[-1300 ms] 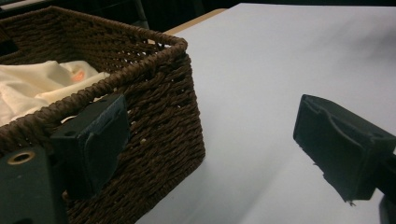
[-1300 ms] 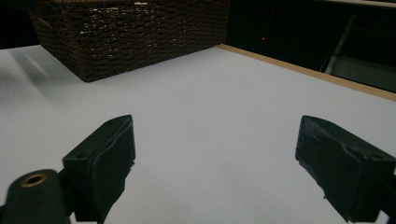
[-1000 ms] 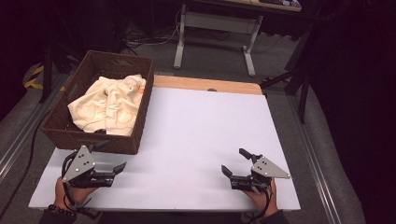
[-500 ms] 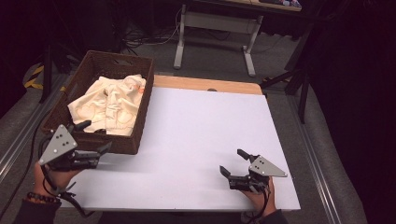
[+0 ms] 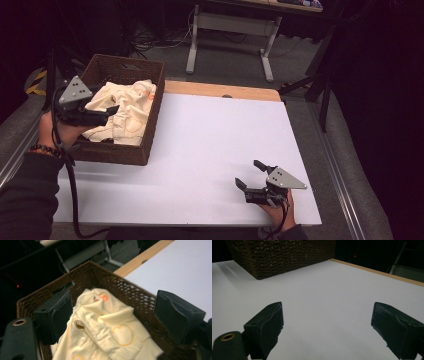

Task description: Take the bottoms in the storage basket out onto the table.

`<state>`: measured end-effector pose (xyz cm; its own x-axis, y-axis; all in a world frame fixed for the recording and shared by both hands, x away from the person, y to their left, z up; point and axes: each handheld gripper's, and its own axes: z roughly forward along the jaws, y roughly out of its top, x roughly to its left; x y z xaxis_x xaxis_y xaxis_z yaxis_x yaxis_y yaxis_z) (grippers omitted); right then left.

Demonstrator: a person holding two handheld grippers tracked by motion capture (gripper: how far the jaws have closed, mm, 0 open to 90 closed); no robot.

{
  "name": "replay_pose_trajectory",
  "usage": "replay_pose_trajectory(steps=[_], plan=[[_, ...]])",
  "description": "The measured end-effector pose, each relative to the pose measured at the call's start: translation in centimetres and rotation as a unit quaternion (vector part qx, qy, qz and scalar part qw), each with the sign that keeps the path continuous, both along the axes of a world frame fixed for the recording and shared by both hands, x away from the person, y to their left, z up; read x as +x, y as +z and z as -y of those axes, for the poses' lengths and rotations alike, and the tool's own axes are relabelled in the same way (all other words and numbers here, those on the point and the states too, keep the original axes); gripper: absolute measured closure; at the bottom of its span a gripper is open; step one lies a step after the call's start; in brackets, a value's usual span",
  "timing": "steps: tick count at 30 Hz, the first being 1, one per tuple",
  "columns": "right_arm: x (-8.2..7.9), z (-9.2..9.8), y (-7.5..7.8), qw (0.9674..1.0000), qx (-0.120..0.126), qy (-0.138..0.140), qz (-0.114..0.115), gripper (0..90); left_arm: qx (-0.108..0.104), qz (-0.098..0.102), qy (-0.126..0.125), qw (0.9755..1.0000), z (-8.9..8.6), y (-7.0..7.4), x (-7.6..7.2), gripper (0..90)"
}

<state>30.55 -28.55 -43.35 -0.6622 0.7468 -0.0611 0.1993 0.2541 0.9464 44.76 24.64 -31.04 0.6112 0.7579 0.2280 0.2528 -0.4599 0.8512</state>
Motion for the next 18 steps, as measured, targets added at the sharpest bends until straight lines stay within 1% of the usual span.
replay_pose_trajectory(steps=[1,2,4,5,6,7,8,9,11,12,13,14,16,18], plan=[[0.1,0.0,-0.1,1.0000,-0.001,-0.001,-0.002,11.3,0.005,-0.007,0.002,1.0000,0.1,0.0,0.9,17.0],[0.1,0.0,-0.1,1.0000,-0.001,-0.001,-0.003,11.3,0.005,-0.014,0.005,0.9999,0.1,-0.1,1.5,17.4],[0.2,0.0,-0.2,1.0000,-0.003,0.000,-0.004,11.3,0.013,-0.037,0.016,0.9991,0.2,-0.3,3.4,17.3],[0.2,0.0,-0.2,1.0000,-0.005,0.001,-0.004,11.3,0.018,-0.050,0.019,0.9984,0.3,-0.6,4.3,17.2],[0.2,0.0,-0.2,1.0000,-0.005,0.002,-0.004,11.3,0.026,-0.058,0.023,0.9977,0.4,-0.8,4.8,17.9],[0.2,0.0,-0.2,1.0000,-0.005,0.002,-0.004,11.3,0.032,-0.069,0.027,0.9968,0.4,-1.2,5.7,17.9],[0.2,0.0,-0.3,1.0000,-0.004,0.002,-0.006,11.3,0.031,-0.080,0.031,0.9958,0.5,-1.4,6.2,18.9],[0.2,0.0,-0.3,1.0000,-0.004,0.002,-0.007,11.2,0.038,-0.086,0.038,0.9948,0.6,-1.9,7.1,18.6],[0.3,0.0,-0.4,1.0000,-0.004,0.003,-0.007,11.0,0.042,-0.103,0.048,0.9926,0.5,-2.4,8.2,18.8],[0.3,-0.1,-0.4,1.0000,-0.004,0.003,-0.008,10.8,0.048,-0.118,0.063,0.9898,0.5,-2.8,9.2,18.6],[0.3,-0.1,-0.4,1.0000,-0.004,0.003,-0.008,10.8,0.048,-0.118,0.063,0.9898,0.5,-2.8,9.2,18.3],[0.3,-0.1,-0.4,0.9999,-0.005,0.004,-0.009,10.7,0.052,-0.130,0.069,0.9878,0.5,-3.0,9.7,18.3],[0.4,-0.1,-0.5,0.9999,-0.007,0.006,-0.009,10.7,0.049,-0.150,0.079,0.9843,0.5,-3.4,10.5,18.3],[0.4,0.0,-0.6,0.9999,-0.006,0.007,-0.012,10.7,0.060,-0.171,0.083,0.9800,0.7,-4.0,11.1,17.5]])
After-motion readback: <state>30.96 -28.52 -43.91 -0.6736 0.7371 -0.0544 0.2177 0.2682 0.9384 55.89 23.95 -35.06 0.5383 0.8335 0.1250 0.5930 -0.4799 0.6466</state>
